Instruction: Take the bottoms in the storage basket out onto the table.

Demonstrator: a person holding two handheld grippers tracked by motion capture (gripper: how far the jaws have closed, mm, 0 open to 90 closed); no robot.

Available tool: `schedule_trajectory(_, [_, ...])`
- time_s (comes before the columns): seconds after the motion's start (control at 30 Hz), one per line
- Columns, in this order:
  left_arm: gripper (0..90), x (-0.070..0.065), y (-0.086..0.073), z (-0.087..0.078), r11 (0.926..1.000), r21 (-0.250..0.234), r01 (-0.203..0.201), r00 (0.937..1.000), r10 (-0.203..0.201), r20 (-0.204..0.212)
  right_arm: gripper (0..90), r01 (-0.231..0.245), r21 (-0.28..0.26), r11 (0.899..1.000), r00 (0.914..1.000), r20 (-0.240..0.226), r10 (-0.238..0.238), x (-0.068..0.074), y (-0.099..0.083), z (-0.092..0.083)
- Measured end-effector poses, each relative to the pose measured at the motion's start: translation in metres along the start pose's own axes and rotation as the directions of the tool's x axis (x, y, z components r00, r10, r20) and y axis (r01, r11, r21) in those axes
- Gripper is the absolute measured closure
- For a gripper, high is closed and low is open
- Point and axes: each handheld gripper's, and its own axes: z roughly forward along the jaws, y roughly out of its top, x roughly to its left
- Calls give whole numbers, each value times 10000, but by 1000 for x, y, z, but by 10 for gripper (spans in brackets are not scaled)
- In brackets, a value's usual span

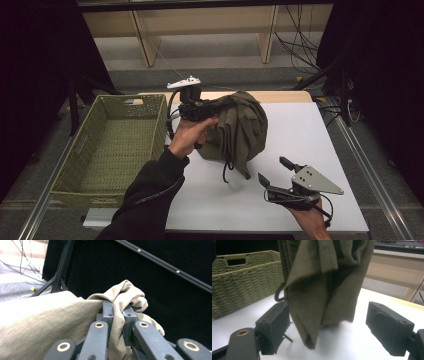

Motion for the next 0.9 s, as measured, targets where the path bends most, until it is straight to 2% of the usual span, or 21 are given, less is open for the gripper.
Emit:
schedule_trajectory(0.27, [839,12,-16,27,9968,776,169,9991,-138,-406,199,-6,-41,10000,10000,24,6,-1,0,0])
schedule_trajectory(0.53, [827,23,-35,51,9864,1619,293,9971,-174,-747,199,-16,-40,10000,10000,31,16,-2,0,-1])
schedule_trajectory(0.67, [815,25,-42,63,9803,1945,337,9963,-177,-837,199,-4,-20,10000,10000,31,4,-2,0,-1])
schedule_trajectory(0.9, [766,22,-49,82,9737,2236,428,9964,-253,-806,199,40,-3,10000,10000,23,-40,-1,-1,0])
